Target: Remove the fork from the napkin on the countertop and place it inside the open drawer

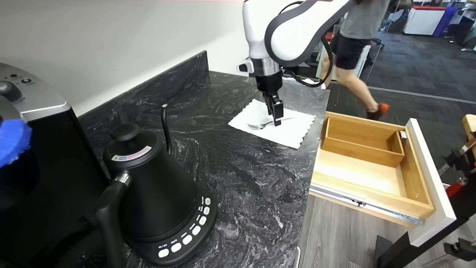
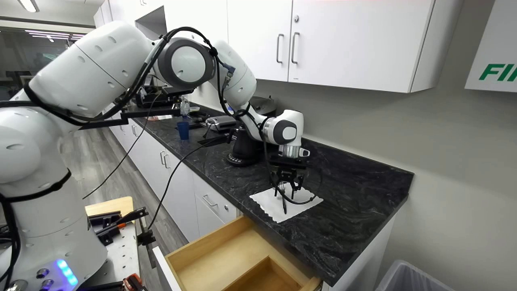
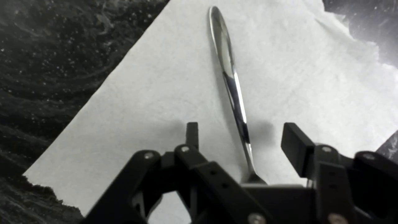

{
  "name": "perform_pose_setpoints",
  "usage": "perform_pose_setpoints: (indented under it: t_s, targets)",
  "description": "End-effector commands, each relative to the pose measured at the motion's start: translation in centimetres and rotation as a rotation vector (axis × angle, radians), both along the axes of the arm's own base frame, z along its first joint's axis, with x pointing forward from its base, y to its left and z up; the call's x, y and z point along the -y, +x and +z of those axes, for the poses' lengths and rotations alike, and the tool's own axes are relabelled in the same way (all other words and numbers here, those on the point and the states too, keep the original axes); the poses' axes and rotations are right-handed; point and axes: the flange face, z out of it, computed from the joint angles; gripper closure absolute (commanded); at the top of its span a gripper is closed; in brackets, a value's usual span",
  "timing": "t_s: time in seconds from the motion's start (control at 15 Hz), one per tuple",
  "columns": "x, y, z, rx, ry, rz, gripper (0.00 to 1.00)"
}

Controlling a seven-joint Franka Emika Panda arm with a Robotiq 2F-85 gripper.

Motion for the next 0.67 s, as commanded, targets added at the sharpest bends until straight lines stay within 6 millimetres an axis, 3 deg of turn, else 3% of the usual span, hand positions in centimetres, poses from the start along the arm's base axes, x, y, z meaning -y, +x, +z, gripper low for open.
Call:
perform_pose_setpoints:
  t_s: [0.0, 0.33, 0.6]
  targets:
    - [0.58, -0.13, 0.16, -0.019, 0.005, 0.029, 0.61]
    - [0.75, -0.11, 0.14, -0.019, 0.007, 0.039, 0.93]
    - [1.02, -0.10, 0.24, -0.019, 0.005, 0.037, 0.99]
